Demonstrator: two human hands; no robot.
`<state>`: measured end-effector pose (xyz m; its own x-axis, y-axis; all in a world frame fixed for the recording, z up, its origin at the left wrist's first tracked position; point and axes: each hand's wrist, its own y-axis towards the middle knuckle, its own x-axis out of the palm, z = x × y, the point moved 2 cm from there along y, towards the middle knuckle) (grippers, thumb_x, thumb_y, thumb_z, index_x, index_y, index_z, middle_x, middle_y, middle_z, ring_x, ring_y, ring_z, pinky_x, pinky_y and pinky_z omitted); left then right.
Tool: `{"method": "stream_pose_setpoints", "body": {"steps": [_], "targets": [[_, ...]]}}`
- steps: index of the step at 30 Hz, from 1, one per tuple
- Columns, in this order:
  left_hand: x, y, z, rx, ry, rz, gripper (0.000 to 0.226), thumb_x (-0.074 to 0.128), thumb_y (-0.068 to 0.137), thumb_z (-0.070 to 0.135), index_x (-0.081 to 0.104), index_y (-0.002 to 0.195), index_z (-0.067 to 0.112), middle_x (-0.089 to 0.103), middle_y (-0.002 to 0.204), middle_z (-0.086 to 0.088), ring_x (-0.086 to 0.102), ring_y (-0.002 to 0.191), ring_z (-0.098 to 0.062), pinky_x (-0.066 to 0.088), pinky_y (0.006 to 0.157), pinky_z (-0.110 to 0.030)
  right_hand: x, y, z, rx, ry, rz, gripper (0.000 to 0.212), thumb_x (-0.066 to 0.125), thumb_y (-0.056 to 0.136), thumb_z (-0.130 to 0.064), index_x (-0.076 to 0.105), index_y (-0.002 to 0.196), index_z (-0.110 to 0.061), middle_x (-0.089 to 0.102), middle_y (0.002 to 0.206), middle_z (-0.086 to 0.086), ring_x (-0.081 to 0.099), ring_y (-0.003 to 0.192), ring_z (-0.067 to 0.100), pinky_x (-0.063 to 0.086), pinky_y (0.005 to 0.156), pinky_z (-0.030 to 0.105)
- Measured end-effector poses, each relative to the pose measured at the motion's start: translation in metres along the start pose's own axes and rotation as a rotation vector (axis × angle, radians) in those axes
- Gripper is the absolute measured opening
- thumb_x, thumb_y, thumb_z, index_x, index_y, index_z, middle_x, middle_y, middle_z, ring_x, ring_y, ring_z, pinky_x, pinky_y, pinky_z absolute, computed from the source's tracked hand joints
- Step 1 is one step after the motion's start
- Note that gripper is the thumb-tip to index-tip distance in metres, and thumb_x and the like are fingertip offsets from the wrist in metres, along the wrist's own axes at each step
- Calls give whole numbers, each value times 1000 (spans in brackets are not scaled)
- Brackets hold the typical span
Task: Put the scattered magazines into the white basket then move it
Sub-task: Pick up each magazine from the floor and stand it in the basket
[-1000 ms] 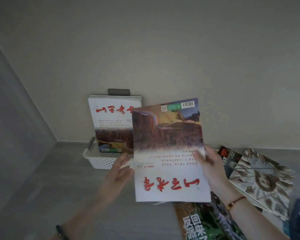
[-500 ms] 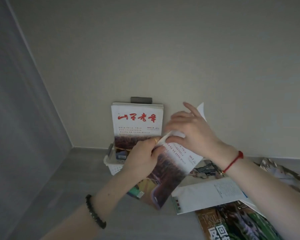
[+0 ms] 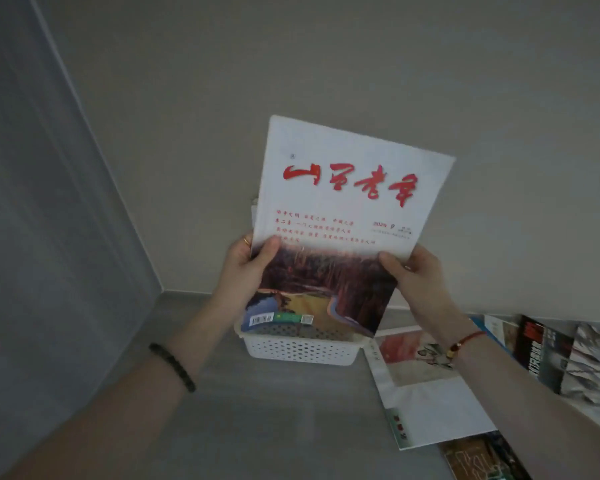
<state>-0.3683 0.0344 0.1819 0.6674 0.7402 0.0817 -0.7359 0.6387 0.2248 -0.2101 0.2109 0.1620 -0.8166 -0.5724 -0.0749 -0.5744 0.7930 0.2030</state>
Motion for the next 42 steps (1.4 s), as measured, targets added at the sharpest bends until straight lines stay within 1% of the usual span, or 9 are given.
{"method": "stream_pose_setpoints", "body": {"steps": [4,7,11,15,20,24,27,37,42], "targets": [[-21,45,-16,-21,162,60,12,52,88,19,63,93,20,71,93,10,68,79,-3,53,60,-15,32,40,3,-30,-62,74,19,57,84,-5,59,95,-20,65,95,0,62,89,24,52,83,46],[-35,69,-44,-78,394,108,27,53,88,18,60,112,7,64,113,-8,62,96,-21,51,78,-27,50,56,29,37,-111,78,18,54,87,-6,61,101,-15,64,95,-2,61,89,22,52,83,42],[-45,81,-81,-134,517,131,28,63,81,17,64,106,4,68,108,-16,63,80,-22,55,79,-39,61,58,66,80,-213,114,20,49,90,-10,60,106,-10,61,94,-1,56,86,19,43,76,29],[-51,82,-115,-141,624,199,18,70,75,21,67,88,10,71,95,-8,60,64,-10,48,55,-20,62,54,100,143,-296,139,12,54,87,-14,64,94,-10,65,88,2,58,79,20,42,71,26],[-48,77,-133,-75,626,273,22,73,72,19,60,87,9,67,94,-10,60,74,-15,42,58,-13,60,54,118,146,-310,215,15,62,83,-19,60,79,-5,65,76,11,61,79,31,44,64,28],[-51,75,-134,-118,456,392,52,76,69,18,43,108,13,55,109,-6,55,104,-24,46,83,-27,66,49,120,150,-280,351,40,65,80,-20,46,114,-12,53,105,3,53,97,22,46,80,34],[-36,73,-138,-188,395,204,53,57,85,15,33,132,12,51,131,-10,47,122,-25,42,98,-37,75,50,120,205,-218,274,59,59,84,-18,29,135,-11,45,130,9,47,116,23,42,99,43],[-13,73,-140,-314,365,117,48,40,94,22,22,136,11,45,137,-12,43,126,-29,40,99,-38,48,44,117,151,-483,-116,67,53,87,-10,16,142,-17,37,143,7,38,128,26,35,105,42],[-10,44,-144,-249,284,241,51,42,93,16,21,137,3,43,138,-17,43,127,-29,35,108,-44,-31,22,117,222,-546,-93,71,58,85,-17,18,143,-19,25,150,4,31,134,23,32,109,42]]}}
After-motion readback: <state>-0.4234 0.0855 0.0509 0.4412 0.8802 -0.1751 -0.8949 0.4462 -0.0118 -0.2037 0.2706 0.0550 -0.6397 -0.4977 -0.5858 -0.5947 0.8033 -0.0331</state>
